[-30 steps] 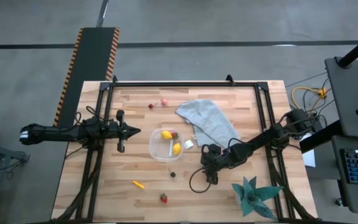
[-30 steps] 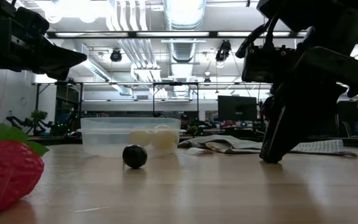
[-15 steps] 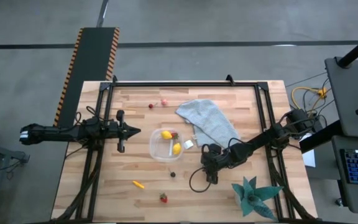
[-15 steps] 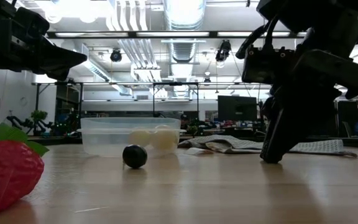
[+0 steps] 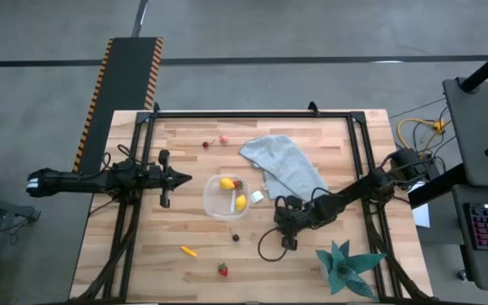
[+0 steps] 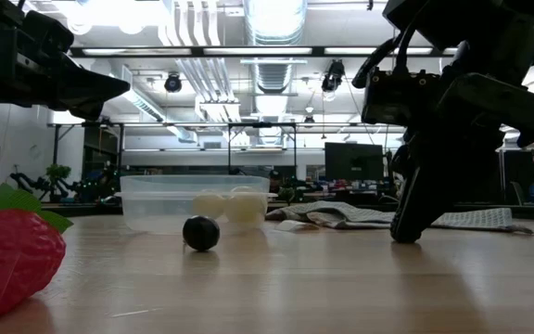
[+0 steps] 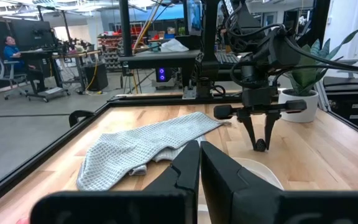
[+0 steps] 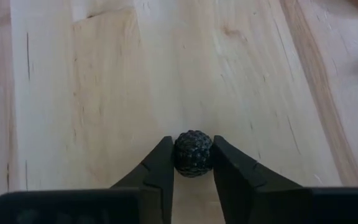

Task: Pick and placing Produce into tupperware
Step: Put the blackberry into the transparent bin, then put the black cherry into the transparent bin

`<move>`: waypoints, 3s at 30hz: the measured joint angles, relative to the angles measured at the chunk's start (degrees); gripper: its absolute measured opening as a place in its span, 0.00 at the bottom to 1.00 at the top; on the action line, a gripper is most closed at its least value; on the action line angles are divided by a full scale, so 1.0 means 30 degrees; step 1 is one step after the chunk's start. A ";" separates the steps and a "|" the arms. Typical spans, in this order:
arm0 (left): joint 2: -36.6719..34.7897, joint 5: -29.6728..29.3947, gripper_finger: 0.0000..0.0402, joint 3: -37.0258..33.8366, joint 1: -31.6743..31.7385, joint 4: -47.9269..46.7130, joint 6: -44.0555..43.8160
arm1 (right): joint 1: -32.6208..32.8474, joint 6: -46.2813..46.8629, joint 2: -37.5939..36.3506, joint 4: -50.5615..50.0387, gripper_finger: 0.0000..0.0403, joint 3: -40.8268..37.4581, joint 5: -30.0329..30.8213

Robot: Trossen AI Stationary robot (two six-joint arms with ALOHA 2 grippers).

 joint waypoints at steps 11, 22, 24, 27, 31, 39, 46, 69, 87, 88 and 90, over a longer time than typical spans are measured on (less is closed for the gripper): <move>0.0000 0.0000 0.00 0.0000 0.0000 0.0000 0.0000 | 0.0062 -0.2029 0.0100 -0.0079 0.18 0.1586 -0.0090; 0.0000 0.0000 0.00 0.0000 0.0000 0.0000 -0.0004 | -0.0904 -0.4861 0.0151 0.0032 0.18 0.4545 0.1724; 0.0000 0.0002 0.00 0.0000 0.0000 0.0004 -0.0001 | -0.1312 -0.5582 0.0207 0.0027 0.18 0.4959 0.1870; 0.0000 0.0005 0.00 0.0000 -0.0005 0.0005 0.0000 | -0.1994 -0.6493 0.0351 0.0038 0.18 0.5510 0.1921; 0.0000 0.0000 0.00 0.0000 0.0000 0.0007 0.0000 | -0.2877 -0.7466 0.0810 0.0034 0.18 0.6337 0.1891; 0.0007 0.0007 0.00 0.0000 -0.0007 0.0007 -0.0007 | -0.4589 -0.9487 0.2616 0.0058 0.18 0.8062 0.0824; 0.0007 0.0000 0.00 0.0000 0.0000 0.0007 -0.0006 | -0.5855 -1.0650 0.4636 -0.0003 0.18 0.9672 -0.0103; 0.0087 0.0007 0.00 0.0000 -0.0001 -0.0007 0.0000 | -0.6664 -1.0847 0.6244 -0.1700 0.23 1.1395 -0.1039; 0.0089 0.0007 0.00 0.0000 0.0000 -0.0002 0.0000 | -0.6666 -1.0719 0.6224 -0.1839 0.39 1.1380 -0.1039; 0.0088 0.0007 0.00 0.0000 -0.0003 -0.0007 0.0000 | -0.6666 -1.0779 0.6169 -0.1861 0.39 1.1372 -0.1039; 0.0087 0.0007 0.00 0.0000 0.0000 0.0000 0.0000 | -0.6666 -1.0771 0.5945 -0.1917 0.39 1.1358 -0.1039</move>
